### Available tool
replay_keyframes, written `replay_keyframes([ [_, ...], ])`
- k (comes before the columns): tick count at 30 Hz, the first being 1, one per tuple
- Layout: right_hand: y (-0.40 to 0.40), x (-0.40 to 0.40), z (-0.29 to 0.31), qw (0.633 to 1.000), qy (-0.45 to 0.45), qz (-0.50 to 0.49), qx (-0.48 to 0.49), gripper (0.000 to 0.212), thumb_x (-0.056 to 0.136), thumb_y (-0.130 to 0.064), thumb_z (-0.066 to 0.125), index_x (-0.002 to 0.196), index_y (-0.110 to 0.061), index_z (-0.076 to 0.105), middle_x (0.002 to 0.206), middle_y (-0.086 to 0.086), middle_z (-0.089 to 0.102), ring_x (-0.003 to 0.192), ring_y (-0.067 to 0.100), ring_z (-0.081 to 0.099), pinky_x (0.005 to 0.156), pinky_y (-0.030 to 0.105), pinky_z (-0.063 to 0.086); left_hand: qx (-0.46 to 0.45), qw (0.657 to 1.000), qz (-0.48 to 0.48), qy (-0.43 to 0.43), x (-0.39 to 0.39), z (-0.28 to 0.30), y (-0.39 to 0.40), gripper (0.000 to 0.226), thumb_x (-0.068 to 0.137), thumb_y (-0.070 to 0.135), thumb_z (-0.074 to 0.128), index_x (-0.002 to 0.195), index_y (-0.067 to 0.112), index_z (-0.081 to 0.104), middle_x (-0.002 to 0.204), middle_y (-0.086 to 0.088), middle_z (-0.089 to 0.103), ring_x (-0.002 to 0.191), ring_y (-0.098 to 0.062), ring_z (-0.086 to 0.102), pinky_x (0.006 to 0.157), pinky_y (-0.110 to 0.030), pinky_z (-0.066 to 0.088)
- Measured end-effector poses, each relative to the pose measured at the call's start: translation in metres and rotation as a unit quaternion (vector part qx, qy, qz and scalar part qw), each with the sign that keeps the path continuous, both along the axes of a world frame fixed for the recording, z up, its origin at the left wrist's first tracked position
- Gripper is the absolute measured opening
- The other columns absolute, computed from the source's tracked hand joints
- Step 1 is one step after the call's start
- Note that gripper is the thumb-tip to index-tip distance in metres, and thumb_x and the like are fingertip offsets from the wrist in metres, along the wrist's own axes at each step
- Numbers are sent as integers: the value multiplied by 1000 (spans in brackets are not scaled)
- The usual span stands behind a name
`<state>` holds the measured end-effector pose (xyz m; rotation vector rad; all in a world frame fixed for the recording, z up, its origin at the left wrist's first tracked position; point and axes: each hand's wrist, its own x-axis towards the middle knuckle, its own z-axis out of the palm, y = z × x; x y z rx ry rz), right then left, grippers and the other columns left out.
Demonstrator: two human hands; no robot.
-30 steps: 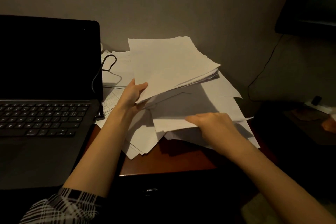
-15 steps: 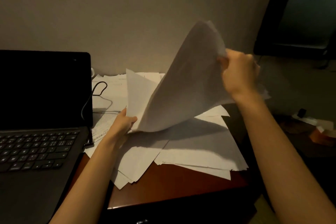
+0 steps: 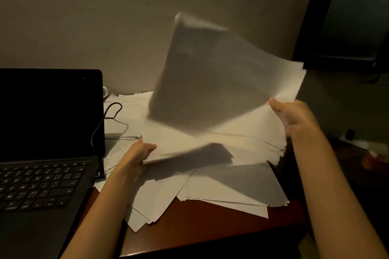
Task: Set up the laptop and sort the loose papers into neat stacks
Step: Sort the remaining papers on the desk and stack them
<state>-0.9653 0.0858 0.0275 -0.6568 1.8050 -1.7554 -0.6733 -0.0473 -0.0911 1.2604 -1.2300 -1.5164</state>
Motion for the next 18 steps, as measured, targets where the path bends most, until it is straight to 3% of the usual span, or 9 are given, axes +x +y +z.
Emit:
replay_keyframes([
  [2,0,-2,-4,994,-103,30,1,18,88,-21,66,96,-6,64,97,10,67,92,25,63,93,40,48,-6,1000,-18,-18,-1,-2,0,28,88,-10,45,110,6,52,81,-8,54,73,-16,47,64,-22,35],
  [4,-8,-1,-13,990,-142,24,-13,12,89,-19,65,89,-7,62,100,10,66,89,26,62,90,41,50,2,999,-32,-15,-3,-2,1,28,88,-8,46,111,7,52,93,-11,59,86,-21,52,69,-24,38],
  [7,-27,12,-34,992,-101,-63,-52,37,90,-21,64,119,1,55,121,13,60,107,30,59,96,41,48,37,999,-27,25,-7,6,8,23,93,6,50,116,11,52,114,-10,59,103,-21,54,74,-28,41],
  [9,-35,35,-46,984,-38,-127,-117,39,93,-15,60,125,6,51,118,10,59,113,30,57,95,31,46,78,995,-4,60,-7,8,9,28,96,25,51,120,12,48,121,-12,55,111,-25,51,84,-34,41],
  [11,-39,62,-60,971,94,-131,-175,30,95,-12,56,118,7,58,105,6,61,108,27,60,87,24,46,104,991,3,88,-7,8,7,38,96,41,47,122,12,44,121,-11,55,108,-29,54,77,-36,45],
  [13,-40,87,-79,928,309,-32,-206,28,94,-3,54,121,3,60,113,5,65,113,16,59,94,20,45,117,986,-5,117,-7,6,2,56,94,54,41,126,9,49,116,-12,62,100,-29,59,68,-35,47],
  [15,-49,99,-107,837,509,69,-189,40,87,10,57,124,-5,60,123,8,63,116,17,58,102,28,44,110,983,0,149,-7,7,2,61,93,59,35,108,6,60,91,-12,71,87,-27,62,65,-34,46],
  [16,-54,103,-119,786,585,108,-166,48,80,15,60,123,-8,61,122,11,63,114,23,60,100,35,45,101,979,3,176,-8,6,1,62,93,61,34,106,7,63,89,-12,72,87,-28,63,68,-35,47],
  [18,-54,115,-129,719,661,203,-63,60,74,15,62,128,-13,59,125,15,62,115,32,59,98,43,47,81,970,7,230,-7,3,-4,62,91,63,36,119,13,61,108,-13,70,98,-29,65,79,-40,51],
])
